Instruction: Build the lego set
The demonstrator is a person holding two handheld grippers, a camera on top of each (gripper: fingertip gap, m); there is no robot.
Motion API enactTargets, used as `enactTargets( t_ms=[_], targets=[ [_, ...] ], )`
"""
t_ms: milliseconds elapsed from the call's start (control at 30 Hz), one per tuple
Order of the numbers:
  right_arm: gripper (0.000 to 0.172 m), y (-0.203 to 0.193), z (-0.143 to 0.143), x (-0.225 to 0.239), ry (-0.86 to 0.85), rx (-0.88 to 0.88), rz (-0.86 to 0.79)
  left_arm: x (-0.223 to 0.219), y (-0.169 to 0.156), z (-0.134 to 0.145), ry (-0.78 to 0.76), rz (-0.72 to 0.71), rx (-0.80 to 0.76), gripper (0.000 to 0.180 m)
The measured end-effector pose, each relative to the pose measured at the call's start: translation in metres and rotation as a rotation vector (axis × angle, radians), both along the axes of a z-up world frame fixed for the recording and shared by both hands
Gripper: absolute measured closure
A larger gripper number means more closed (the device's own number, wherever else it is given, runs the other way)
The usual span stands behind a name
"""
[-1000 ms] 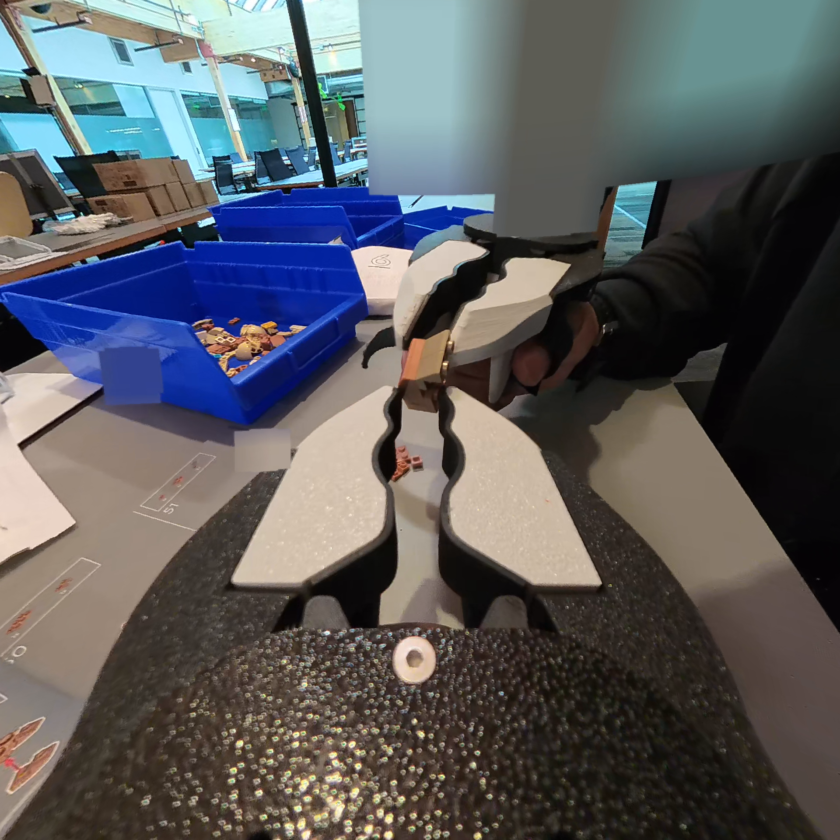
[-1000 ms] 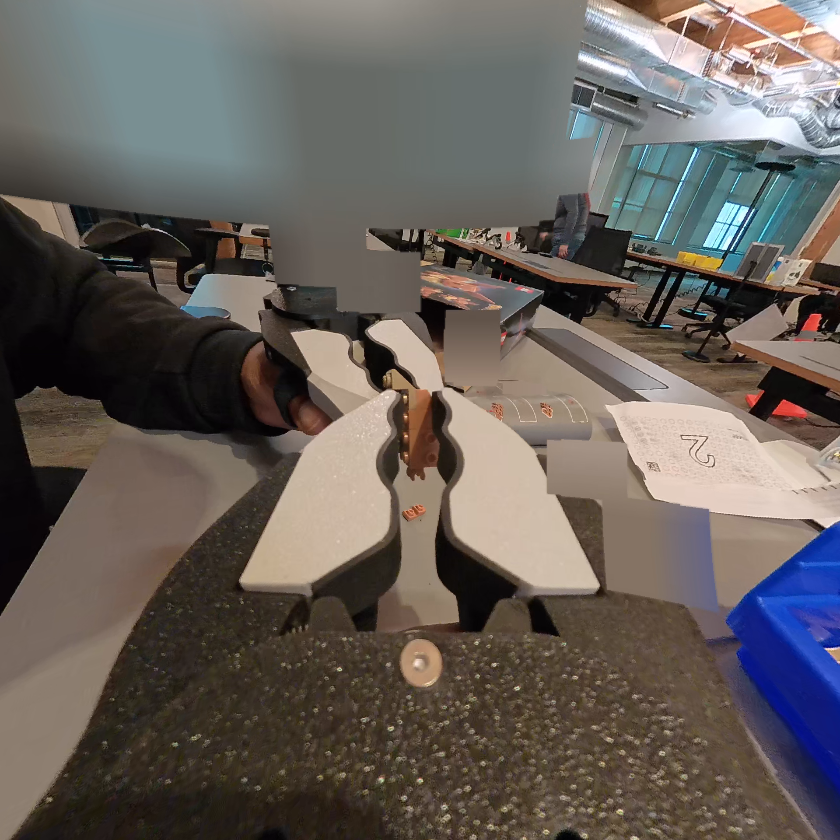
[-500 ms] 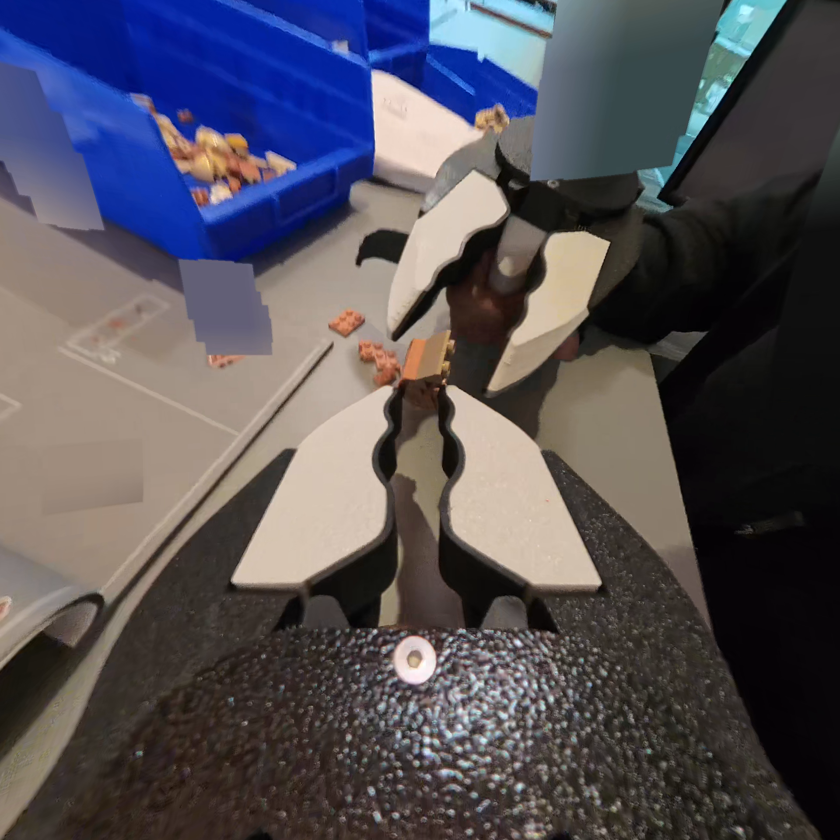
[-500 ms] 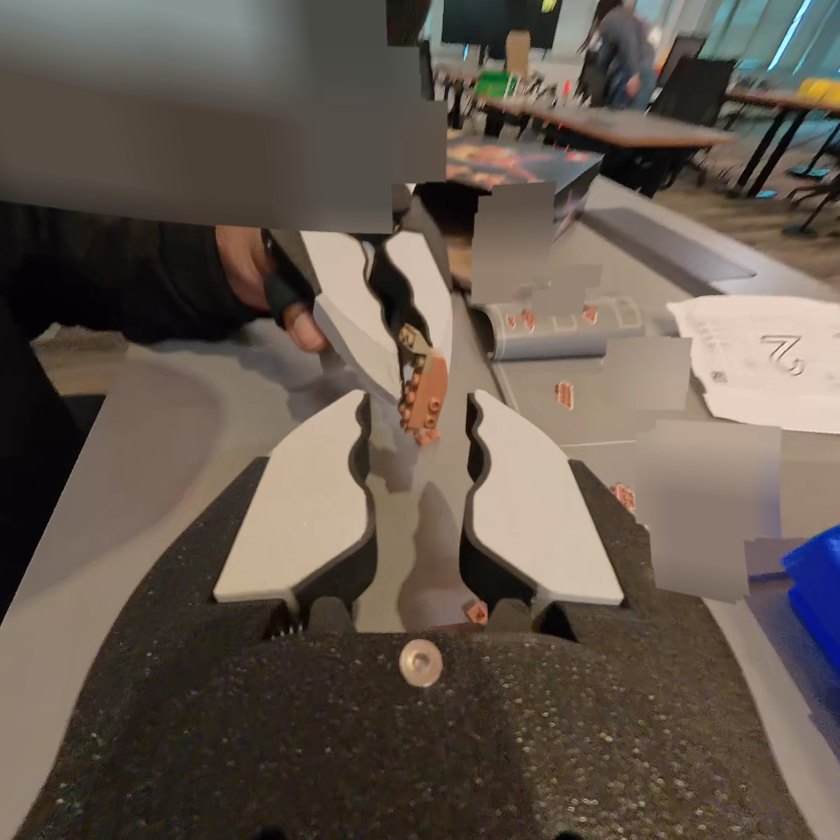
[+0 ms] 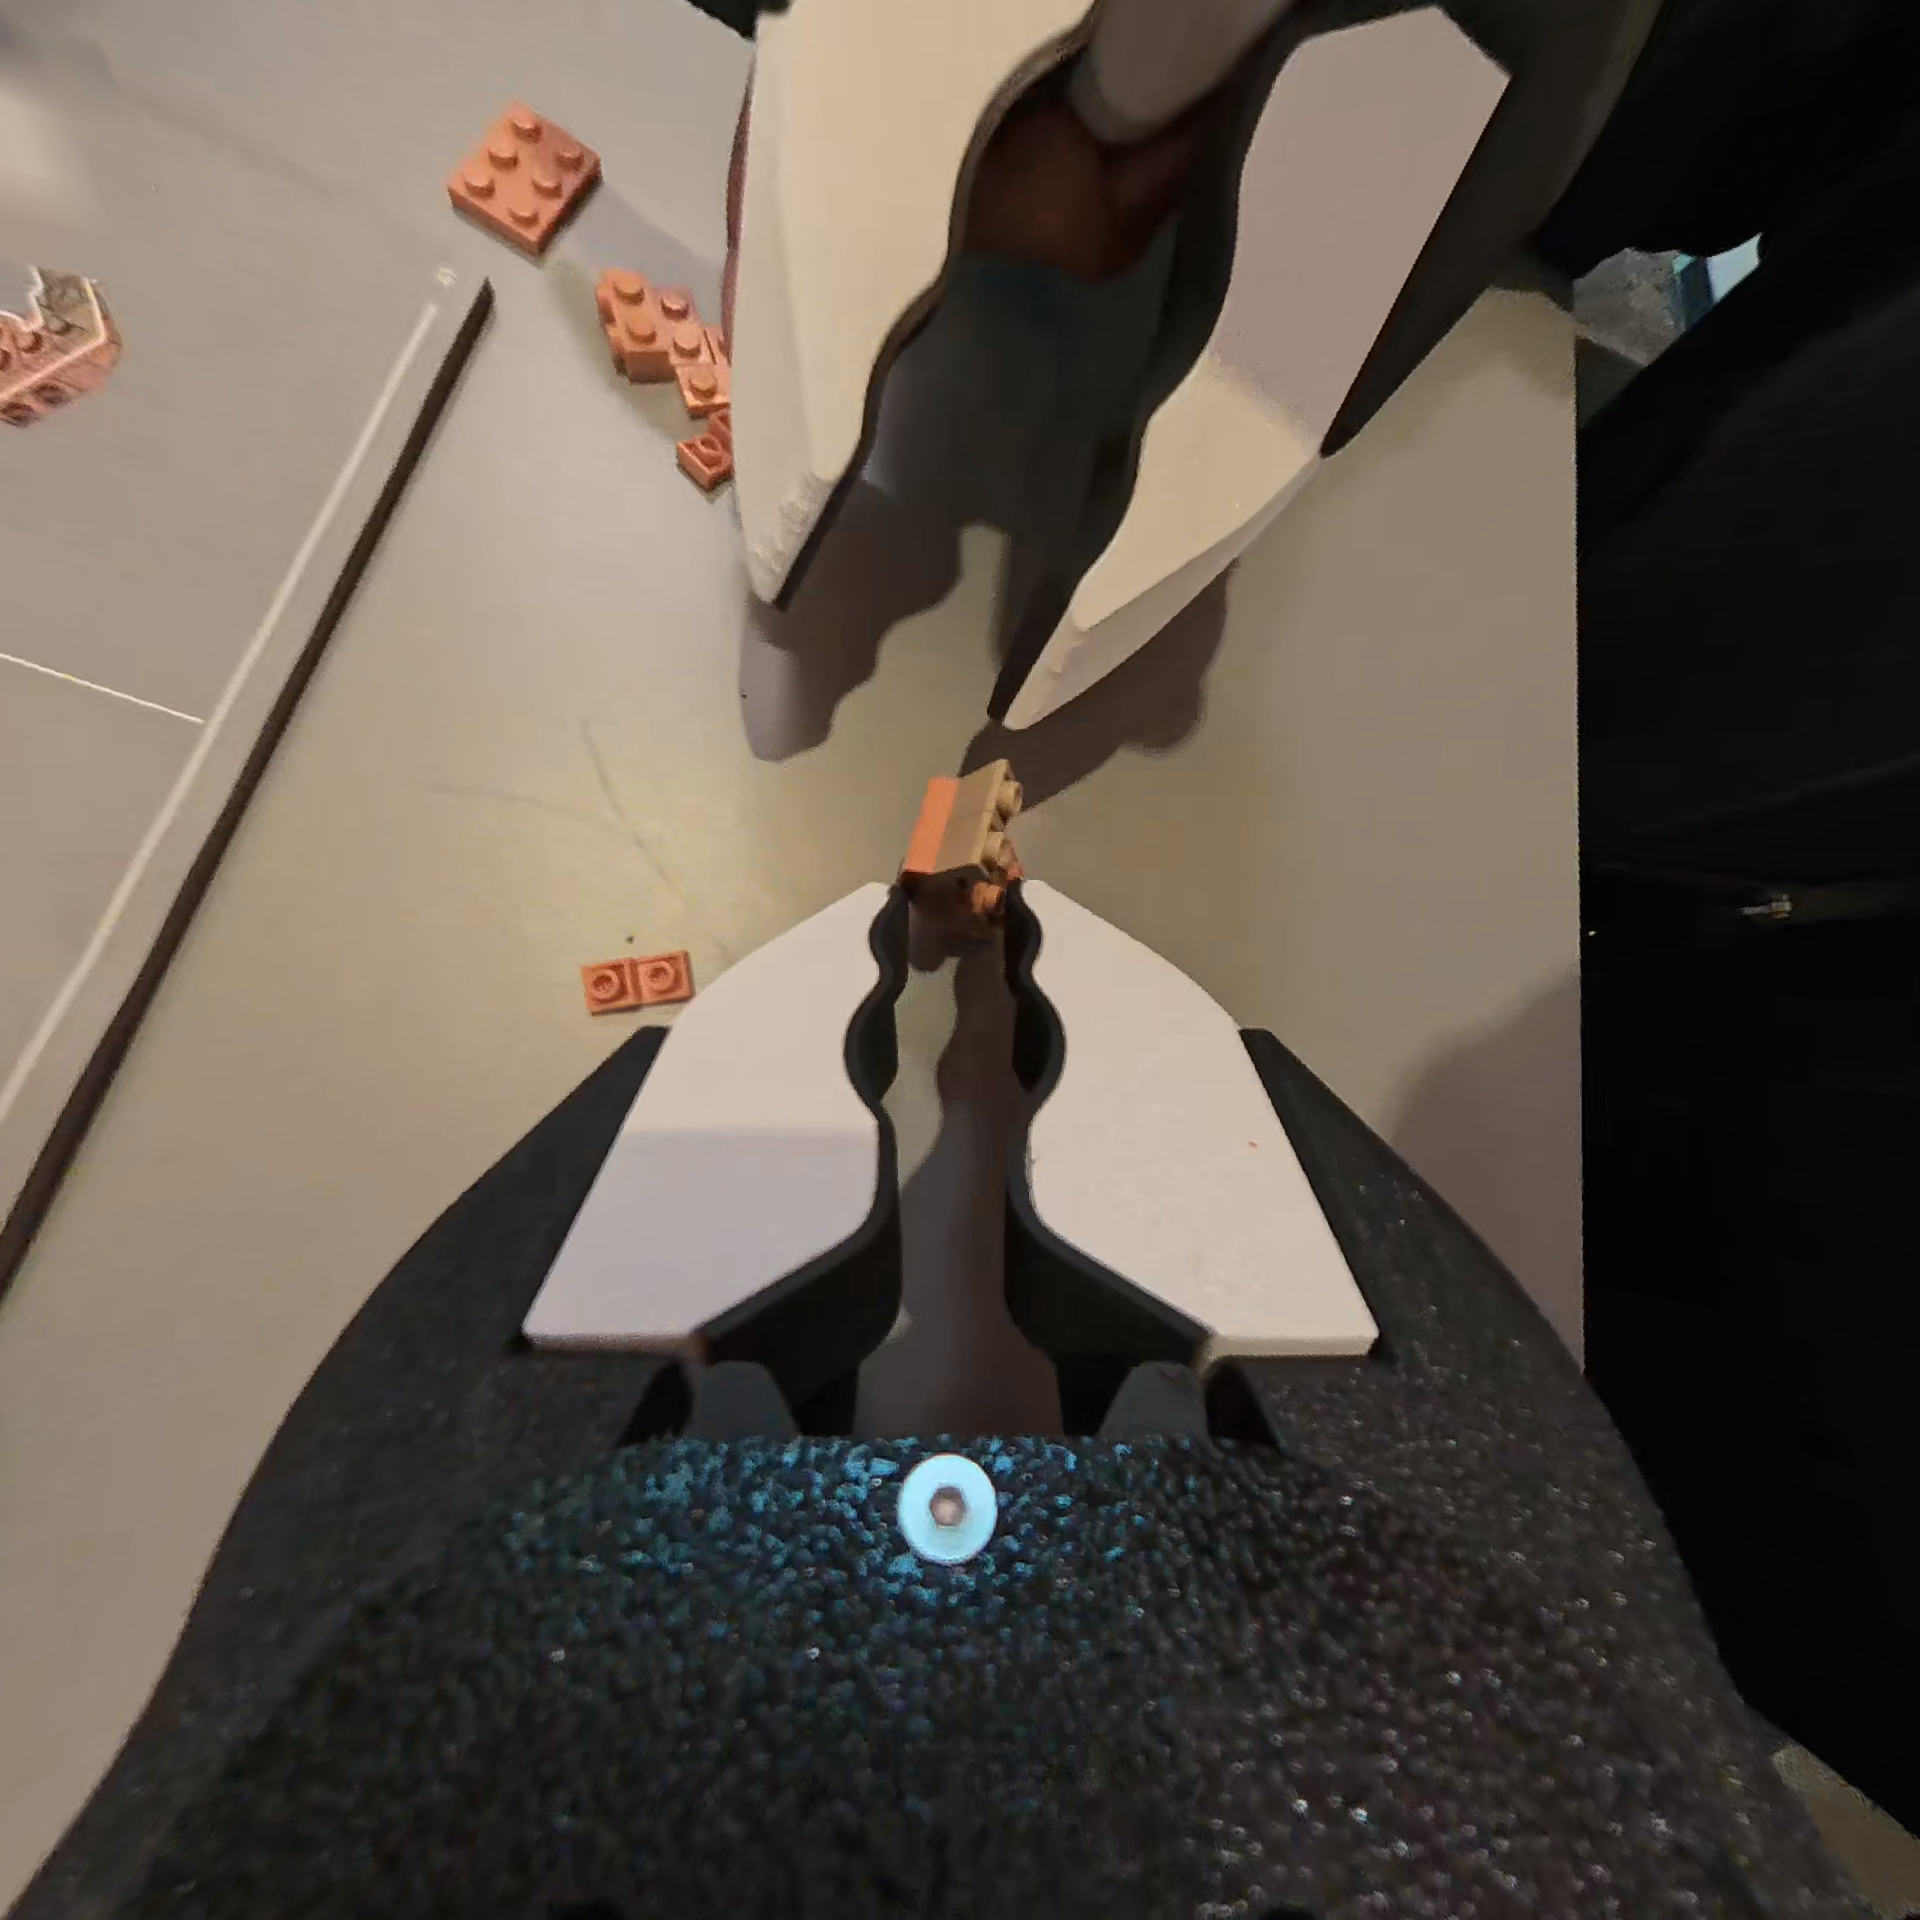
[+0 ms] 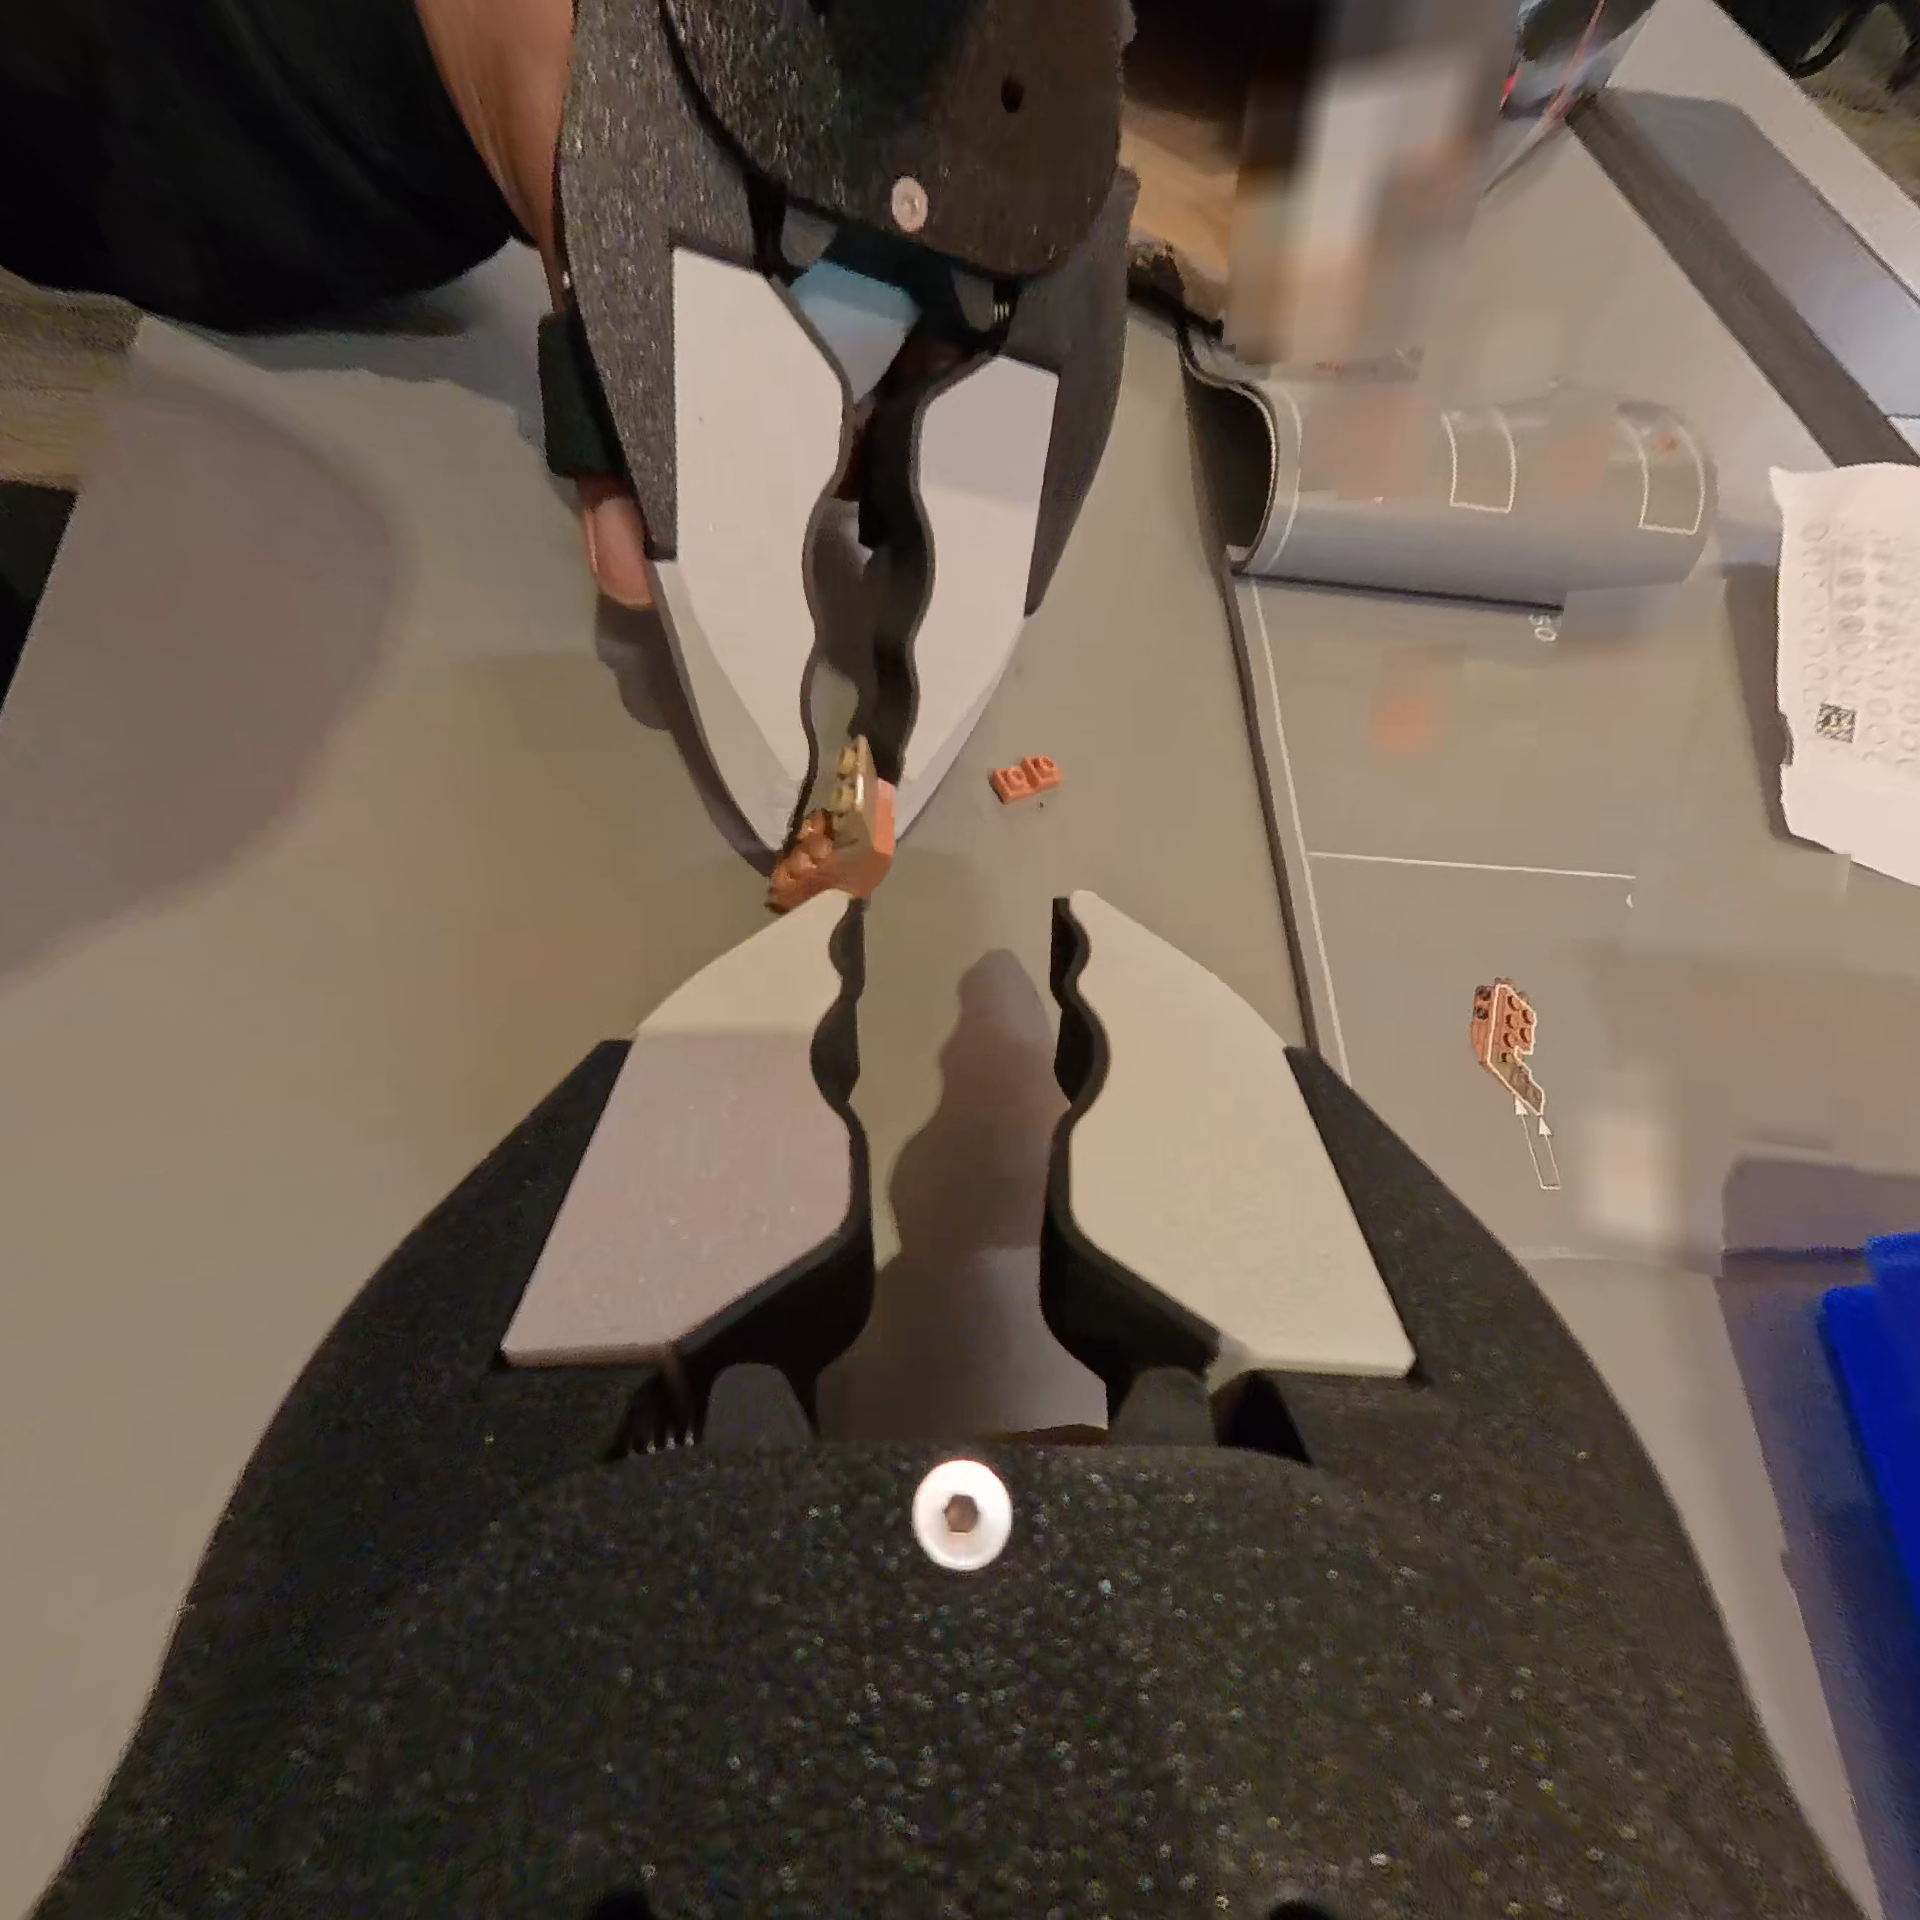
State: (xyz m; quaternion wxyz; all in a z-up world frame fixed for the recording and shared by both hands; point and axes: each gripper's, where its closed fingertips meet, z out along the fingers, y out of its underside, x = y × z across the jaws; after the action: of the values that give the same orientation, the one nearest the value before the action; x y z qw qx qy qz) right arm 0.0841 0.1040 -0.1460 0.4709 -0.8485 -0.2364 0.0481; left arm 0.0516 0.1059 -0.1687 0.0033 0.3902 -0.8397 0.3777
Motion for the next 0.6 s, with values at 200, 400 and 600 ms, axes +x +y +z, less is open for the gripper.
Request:
enactTargets(
  t_ms=[200, 400, 600],
  targets=[
    [0.138, -0.002, -0.004, 0.010, -0.024, -0.017, -0.012, 0.010, 0.004, -0.001, -0.043, 0.027, 0.025, 0.157],
    [0.137, -0.006, -0.004, 0.016, -0.058, -0.005, 0.011, 0.017, 0.006, 0.000, -0.129, 0.013, 0.092, 0.147],
    [0.135, -0.011, -0.002, 0.020, -0.026, 0.034, 0.043, 0.023, 0.008, 0.000, -0.155, 0.029, 0.063, 0.145]
  ],
)
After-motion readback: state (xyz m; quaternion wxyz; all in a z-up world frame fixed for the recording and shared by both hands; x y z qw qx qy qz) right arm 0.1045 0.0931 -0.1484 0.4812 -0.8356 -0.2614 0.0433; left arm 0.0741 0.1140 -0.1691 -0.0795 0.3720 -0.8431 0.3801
